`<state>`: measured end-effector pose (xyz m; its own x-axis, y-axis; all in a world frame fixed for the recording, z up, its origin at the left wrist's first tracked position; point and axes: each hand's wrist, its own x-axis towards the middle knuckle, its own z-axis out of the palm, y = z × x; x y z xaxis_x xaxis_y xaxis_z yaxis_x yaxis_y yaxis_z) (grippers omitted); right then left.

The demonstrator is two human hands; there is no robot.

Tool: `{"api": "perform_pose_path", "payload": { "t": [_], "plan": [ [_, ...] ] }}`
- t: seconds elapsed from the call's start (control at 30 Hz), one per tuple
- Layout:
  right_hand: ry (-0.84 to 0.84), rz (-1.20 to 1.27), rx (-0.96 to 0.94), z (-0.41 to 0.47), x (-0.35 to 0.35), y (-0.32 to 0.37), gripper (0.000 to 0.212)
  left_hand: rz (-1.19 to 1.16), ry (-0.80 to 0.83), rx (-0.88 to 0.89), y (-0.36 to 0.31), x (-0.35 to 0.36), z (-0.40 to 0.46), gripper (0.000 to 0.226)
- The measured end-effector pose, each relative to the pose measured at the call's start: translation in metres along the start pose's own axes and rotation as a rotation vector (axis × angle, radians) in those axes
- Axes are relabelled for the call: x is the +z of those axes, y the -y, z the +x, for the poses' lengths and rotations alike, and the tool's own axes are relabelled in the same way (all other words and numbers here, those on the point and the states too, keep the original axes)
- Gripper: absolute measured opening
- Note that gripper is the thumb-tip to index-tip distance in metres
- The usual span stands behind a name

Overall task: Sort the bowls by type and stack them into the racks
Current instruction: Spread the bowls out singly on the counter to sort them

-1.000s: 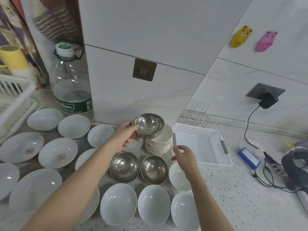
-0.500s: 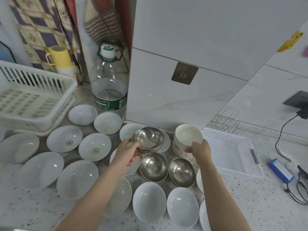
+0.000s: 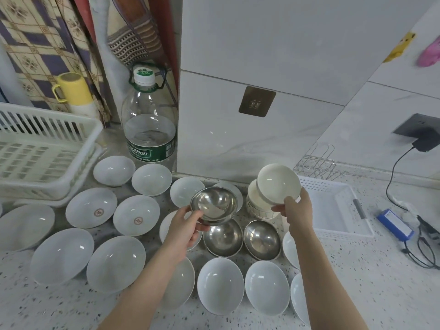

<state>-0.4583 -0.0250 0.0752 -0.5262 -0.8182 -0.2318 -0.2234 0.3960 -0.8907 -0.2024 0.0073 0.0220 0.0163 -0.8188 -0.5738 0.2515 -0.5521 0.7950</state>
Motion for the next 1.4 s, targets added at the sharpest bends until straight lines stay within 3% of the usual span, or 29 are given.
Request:
{"api": "perform_pose_path", "payload": {
  "t": [0.27,0.63,0.97,1.17,1.4],
  "plan": [
    [0.004,0.078,0.030,-0.009,-0.043,-0.018,0.064,0.018,0.029,0.015,0.013,0.046,-0.022,0.019],
    [0.088,0.120,-0.106,0.023,-0.163,-0.066,0.064,-0.014,-0.094,0.120,0.072,0.174,-0.057,0.015],
    [0.033,0.143,0.002,0.039,-0.277,-0.135,0.065,0.314,-0.051,0.212,0.129,0.299,-0.075,0.030],
    [0.051,0.139,0.074,0.047,-0.306,-0.170,0.066,0.492,-0.001,0.169,0.160,0.342,-0.067,0.043],
    [0.059,0.224,0.184,0.047,-0.321,-0.193,0.061,0.614,-0.016,0.149,0.176,0.368,-0.057,0.037]
  ]
}}
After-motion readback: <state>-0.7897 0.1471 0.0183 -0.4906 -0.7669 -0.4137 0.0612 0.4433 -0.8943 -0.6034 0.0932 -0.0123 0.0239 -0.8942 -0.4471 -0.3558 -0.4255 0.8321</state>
